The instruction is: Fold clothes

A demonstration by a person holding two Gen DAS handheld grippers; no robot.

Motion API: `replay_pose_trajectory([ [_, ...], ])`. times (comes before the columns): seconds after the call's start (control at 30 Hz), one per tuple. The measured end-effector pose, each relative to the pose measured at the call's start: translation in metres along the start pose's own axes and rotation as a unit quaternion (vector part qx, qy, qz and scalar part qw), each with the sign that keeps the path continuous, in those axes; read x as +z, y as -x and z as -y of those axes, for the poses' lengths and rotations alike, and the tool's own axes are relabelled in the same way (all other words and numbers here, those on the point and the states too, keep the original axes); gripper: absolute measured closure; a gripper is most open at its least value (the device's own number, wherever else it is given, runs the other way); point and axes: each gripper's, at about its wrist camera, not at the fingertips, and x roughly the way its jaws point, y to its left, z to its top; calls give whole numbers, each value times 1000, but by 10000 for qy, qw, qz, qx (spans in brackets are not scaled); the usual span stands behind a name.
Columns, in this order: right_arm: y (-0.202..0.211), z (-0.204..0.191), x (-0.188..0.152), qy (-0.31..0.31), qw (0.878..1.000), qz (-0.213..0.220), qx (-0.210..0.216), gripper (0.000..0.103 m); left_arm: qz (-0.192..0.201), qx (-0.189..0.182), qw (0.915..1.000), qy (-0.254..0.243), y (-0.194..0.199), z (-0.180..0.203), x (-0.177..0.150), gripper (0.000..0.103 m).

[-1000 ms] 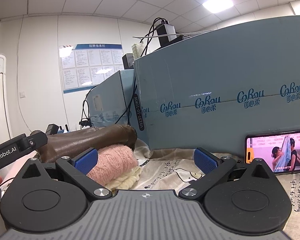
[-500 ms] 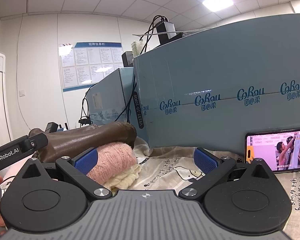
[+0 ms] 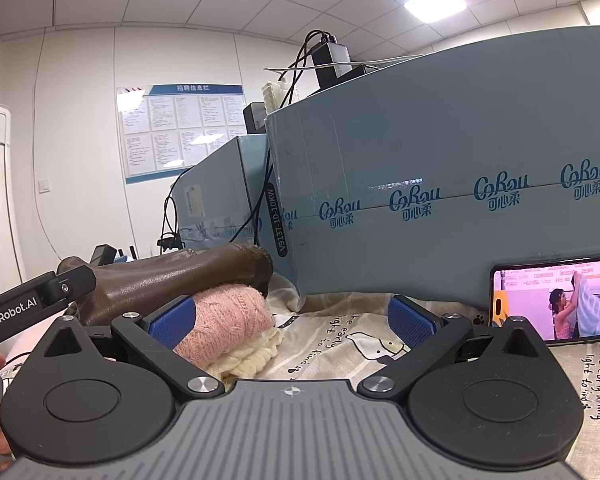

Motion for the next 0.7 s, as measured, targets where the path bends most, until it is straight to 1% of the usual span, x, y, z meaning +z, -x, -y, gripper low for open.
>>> replay_pose_trajectory([
  [0.7, 0, 0, -1, -10, 10000, -4, 7, 0, -15, -11, 10000, -19, -2, 1, 0, 0],
])
